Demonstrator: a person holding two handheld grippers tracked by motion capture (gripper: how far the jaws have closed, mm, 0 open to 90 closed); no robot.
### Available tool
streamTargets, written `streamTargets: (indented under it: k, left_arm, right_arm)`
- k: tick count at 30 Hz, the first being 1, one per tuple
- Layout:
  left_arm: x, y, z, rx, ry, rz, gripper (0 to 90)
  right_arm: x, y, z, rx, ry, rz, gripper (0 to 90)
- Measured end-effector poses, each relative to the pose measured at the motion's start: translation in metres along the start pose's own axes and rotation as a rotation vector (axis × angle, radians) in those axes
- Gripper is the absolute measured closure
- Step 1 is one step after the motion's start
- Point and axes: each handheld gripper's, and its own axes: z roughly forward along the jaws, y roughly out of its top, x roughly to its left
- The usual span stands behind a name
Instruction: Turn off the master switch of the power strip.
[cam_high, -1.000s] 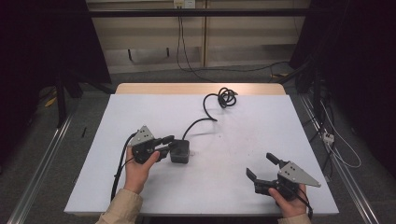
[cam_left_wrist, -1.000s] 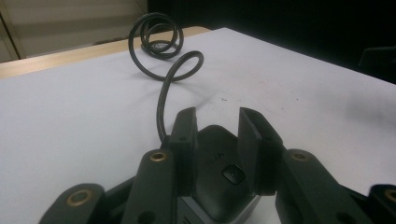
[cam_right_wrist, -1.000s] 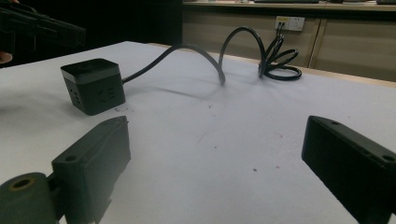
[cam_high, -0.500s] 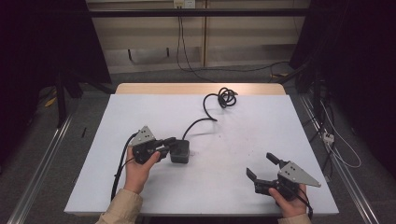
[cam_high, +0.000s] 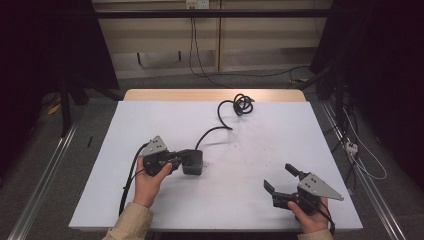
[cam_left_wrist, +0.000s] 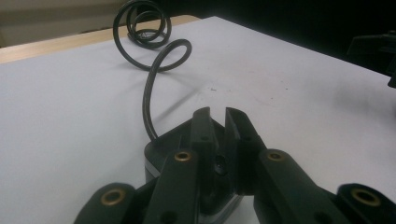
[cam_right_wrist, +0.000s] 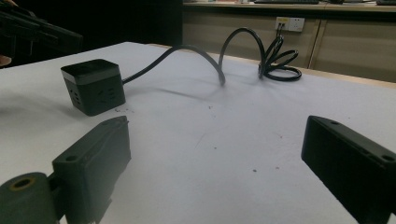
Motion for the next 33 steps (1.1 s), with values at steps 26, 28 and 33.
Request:
streamTargets:
  k: [26, 28, 33]
  left_arm:
    - [-0.0016, -0.0006, 0.0017, 0.04, -0.033, -0.026, 90.0]
    - [-0.0015, -0.0007, 0.0019, 0.048, -0.03, -0.025, 90.0]
    - [-0.0021, -0.0011, 0.0035, 0.063, -0.026, -0.017, 90.0]
  right_arm:
    - [-0.0003, -0.0001, 0.0, -0.001, -0.001, 0.002, 7.5]
    - [-0.0003, 0.0, 0.0, -0.001, 0.0, 0.002, 7.5]
    - [-0.0003, 0.0, 0.0, -0.001, -0.001, 0.001, 7.5]
